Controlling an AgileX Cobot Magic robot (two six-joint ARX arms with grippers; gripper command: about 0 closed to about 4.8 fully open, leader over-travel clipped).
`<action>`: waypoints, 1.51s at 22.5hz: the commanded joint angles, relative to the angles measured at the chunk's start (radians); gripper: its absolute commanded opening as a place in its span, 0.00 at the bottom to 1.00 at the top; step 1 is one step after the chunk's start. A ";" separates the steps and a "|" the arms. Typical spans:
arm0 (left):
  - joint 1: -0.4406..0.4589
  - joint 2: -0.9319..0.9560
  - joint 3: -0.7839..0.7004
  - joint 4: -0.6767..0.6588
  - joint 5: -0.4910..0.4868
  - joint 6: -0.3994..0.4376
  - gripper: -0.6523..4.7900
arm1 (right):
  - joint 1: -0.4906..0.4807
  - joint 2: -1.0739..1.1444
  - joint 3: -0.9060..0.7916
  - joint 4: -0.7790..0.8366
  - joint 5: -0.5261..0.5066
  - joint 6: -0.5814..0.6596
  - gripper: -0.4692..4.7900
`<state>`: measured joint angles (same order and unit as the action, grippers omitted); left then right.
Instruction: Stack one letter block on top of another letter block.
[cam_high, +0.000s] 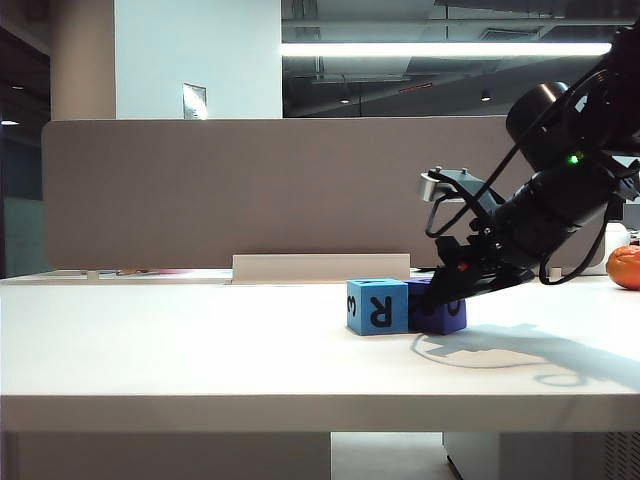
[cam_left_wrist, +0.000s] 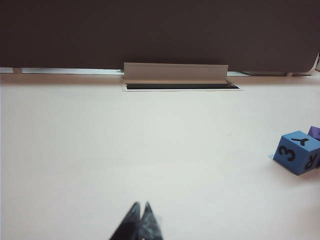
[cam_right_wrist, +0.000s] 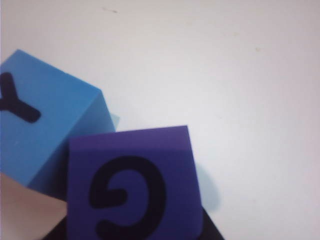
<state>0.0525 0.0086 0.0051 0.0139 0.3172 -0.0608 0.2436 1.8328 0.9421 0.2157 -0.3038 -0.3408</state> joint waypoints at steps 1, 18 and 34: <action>0.000 0.001 0.006 0.010 0.001 -0.001 0.11 | 0.001 -0.019 0.004 0.016 0.040 -0.001 0.46; -0.001 0.001 0.006 0.009 0.001 -0.002 0.11 | 0.084 -0.198 0.009 0.046 0.039 0.079 0.47; -0.001 0.001 0.006 0.010 0.024 -0.003 0.11 | 0.150 -0.127 0.010 0.047 0.066 0.079 0.53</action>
<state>0.0521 0.0086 0.0051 0.0143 0.3328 -0.0616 0.3901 1.7084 0.9451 0.2455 -0.2359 -0.2665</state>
